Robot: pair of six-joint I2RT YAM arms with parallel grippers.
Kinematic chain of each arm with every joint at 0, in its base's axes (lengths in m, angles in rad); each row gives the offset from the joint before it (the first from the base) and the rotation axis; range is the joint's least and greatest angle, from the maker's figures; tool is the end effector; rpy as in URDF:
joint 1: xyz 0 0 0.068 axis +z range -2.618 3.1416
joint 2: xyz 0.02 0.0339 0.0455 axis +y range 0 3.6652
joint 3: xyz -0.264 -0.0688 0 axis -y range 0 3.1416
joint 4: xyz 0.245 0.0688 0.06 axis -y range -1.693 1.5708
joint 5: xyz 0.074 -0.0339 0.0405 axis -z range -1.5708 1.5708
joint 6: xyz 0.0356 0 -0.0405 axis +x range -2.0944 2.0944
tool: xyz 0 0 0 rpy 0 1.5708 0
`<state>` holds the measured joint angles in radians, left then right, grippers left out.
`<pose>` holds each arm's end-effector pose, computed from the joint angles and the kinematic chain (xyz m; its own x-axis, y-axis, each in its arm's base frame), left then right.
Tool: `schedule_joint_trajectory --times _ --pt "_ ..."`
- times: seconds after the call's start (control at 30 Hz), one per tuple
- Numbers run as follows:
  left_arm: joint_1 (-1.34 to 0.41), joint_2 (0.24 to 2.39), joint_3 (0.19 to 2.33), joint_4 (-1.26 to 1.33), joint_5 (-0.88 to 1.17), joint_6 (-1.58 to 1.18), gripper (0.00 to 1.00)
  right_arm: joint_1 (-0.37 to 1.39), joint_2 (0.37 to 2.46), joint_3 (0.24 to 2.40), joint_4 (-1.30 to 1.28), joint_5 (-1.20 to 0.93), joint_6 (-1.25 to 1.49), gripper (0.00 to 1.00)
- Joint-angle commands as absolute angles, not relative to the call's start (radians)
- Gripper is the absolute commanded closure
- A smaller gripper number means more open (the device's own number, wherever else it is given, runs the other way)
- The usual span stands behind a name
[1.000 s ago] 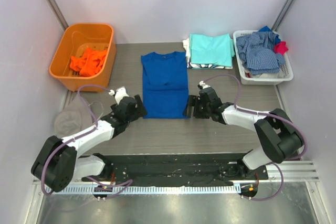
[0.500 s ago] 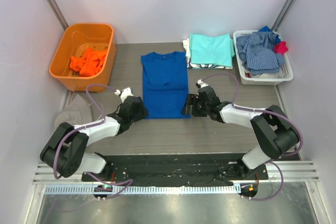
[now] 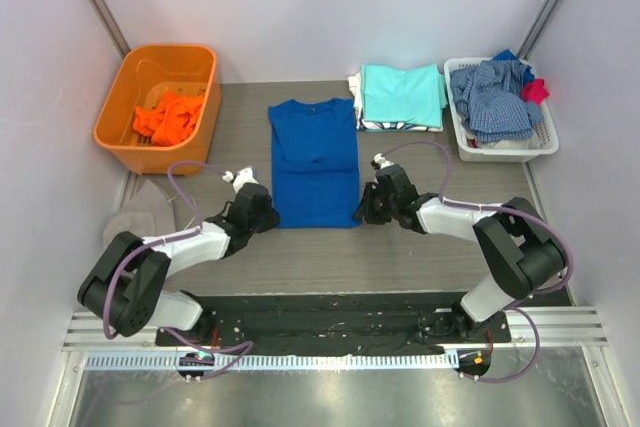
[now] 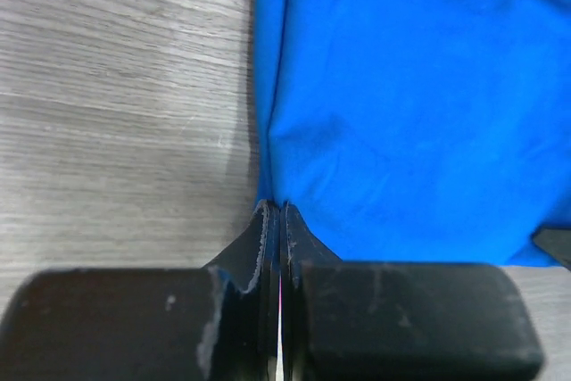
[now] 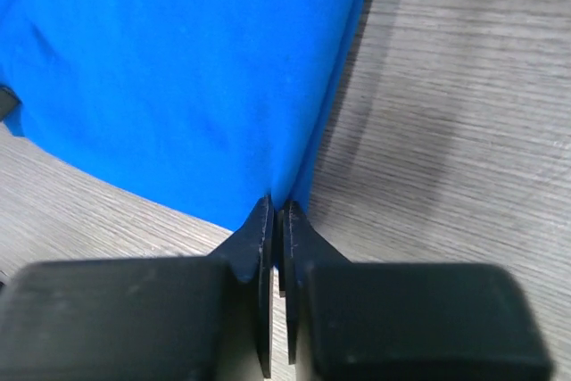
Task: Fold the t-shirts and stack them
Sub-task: Fold the tshirt
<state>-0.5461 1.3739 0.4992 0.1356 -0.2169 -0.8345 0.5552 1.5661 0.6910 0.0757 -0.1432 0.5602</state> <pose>0.2192 -0.1243 0.1496 -0.6617 -0.4446 -0.6037 -0.1772 0.8751 -0.4503 0.2506 0.1614 0.1496 -0.8383 0.0989 -0.5362 -0.1899 0.8689 0.4571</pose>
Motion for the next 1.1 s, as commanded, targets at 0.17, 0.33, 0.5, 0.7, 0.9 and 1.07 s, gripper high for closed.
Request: schedule_joint_trajectory --times 0.17,0.33,0.5,0.7,0.9,1.07 --pt "-0.591 1.014 0.431 -0.107 -0.232 -0.864 1.00 0.626 1.329 0.618 -0.075 -0.114 0.617 0.99" --pt "-0.614 0.806 0.371 -0.267 -0.227 -0.919 1.00 0.727 1.195 0.583 -0.159 -0.072 0.676 0.99" --pt "-0.719 0.686 0.350 -0.391 -0.258 -0.995 1.00 0.851 1.106 0.587 -0.245 -0.005 0.747 0.99" --pt "-0.906 0.647 0.400 -0.518 -0.365 -1.087 1.00 0.980 1.048 0.597 -0.297 0.067 0.842 0.99" --pt "-0.996 0.669 0.514 -0.610 -0.457 -1.143 1.00 1.040 1.020 0.684 -0.390 0.132 0.865 0.99" --pt "-0.996 0.722 0.667 -0.664 -0.581 -1.074 1.00 1.042 1.000 0.776 -0.465 0.261 0.854 0.99"
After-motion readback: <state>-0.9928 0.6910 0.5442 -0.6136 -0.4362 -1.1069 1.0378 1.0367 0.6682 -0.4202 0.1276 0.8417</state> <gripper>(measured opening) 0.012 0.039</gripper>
